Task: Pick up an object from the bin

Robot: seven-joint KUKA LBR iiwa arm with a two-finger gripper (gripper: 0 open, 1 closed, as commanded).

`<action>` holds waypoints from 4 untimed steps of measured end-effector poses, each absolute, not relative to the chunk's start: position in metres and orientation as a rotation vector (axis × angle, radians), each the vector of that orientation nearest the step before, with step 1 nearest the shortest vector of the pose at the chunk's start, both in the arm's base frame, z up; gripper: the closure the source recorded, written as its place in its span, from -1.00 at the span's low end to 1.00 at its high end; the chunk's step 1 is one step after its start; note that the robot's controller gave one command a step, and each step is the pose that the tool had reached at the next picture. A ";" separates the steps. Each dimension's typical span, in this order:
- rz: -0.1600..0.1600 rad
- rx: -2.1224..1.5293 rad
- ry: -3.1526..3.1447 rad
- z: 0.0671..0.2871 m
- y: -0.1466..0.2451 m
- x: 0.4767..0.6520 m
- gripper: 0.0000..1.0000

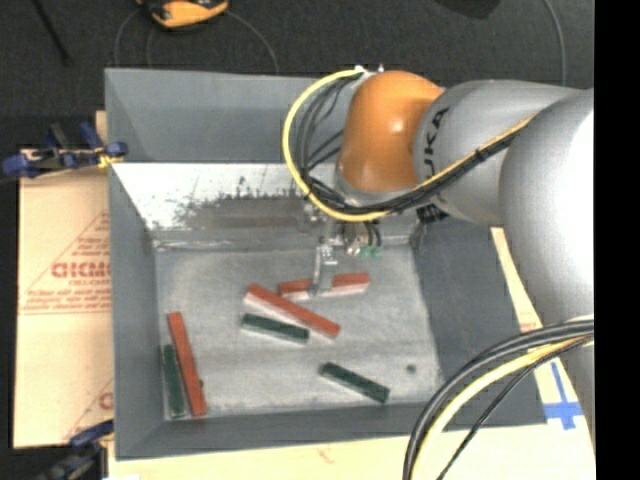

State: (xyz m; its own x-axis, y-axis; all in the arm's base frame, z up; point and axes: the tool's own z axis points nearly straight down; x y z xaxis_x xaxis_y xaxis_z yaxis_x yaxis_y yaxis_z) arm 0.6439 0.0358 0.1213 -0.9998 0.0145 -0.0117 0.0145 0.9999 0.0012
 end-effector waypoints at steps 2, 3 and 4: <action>0.000 0.439 3.099 0.073 0.011 0.609 1.00; 0.001 0.482 3.099 0.199 0.014 0.649 1.00; -0.001 0.481 3.100 0.199 0.013 0.649 1.00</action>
Offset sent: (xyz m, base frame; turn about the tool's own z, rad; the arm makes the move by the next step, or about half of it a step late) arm 0.0000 0.0000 0.0000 0.0000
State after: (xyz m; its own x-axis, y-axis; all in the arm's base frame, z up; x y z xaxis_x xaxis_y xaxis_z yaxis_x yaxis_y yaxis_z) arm 0.6491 0.0135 0.1990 -0.9530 0.3030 -0.0046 0.3030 0.9530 0.0002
